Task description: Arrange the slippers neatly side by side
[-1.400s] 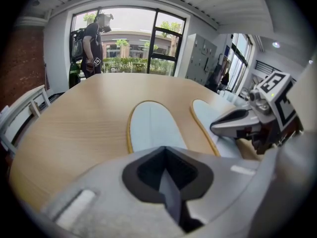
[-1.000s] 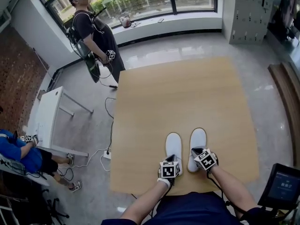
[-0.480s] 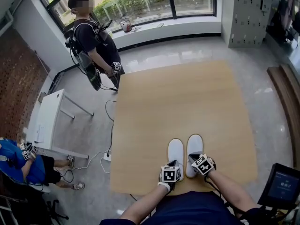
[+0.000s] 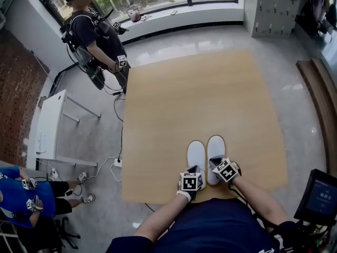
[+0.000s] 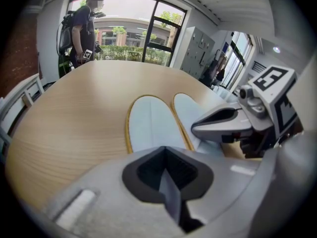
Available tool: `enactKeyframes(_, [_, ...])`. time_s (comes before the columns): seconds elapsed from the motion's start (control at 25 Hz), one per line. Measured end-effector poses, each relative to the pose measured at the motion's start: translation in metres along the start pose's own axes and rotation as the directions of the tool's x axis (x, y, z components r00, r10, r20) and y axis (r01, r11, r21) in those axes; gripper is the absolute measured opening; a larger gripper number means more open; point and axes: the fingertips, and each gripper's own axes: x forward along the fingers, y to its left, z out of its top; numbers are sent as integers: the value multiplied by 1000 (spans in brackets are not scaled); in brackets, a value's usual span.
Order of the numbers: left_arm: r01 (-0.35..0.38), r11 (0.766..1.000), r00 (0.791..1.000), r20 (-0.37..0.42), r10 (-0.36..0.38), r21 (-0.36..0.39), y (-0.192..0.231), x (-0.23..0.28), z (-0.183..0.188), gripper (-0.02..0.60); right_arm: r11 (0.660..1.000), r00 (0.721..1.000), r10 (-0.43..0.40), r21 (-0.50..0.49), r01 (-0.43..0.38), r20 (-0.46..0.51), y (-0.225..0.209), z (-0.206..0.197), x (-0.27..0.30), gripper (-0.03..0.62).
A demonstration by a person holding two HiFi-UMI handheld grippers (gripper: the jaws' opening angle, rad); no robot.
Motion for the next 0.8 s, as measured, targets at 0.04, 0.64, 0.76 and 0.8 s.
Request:
enactKeyframes(0.04, [2,1000,1000,-1,-2,3,-1,-1,1,4,1000,1000,0,1,0,-5,0,1,-2,9])
enactKeyframes(0.64, [-7,998,1000,19,6,56,-3,3,4,3,1000,1000,9,-11,-9,3,1,-5,-7,9])
enactKeyframes(0.76, [1,989,995,99,-16,148,-8,6,9,3,999,996,26,37,-29,86,0,-2,-9,9])
enactKeyframes(0.8, [15,988,991,127,-35,155,-13,1,17,3,997,993,33,73,-41,116,-1,1,-13,9])
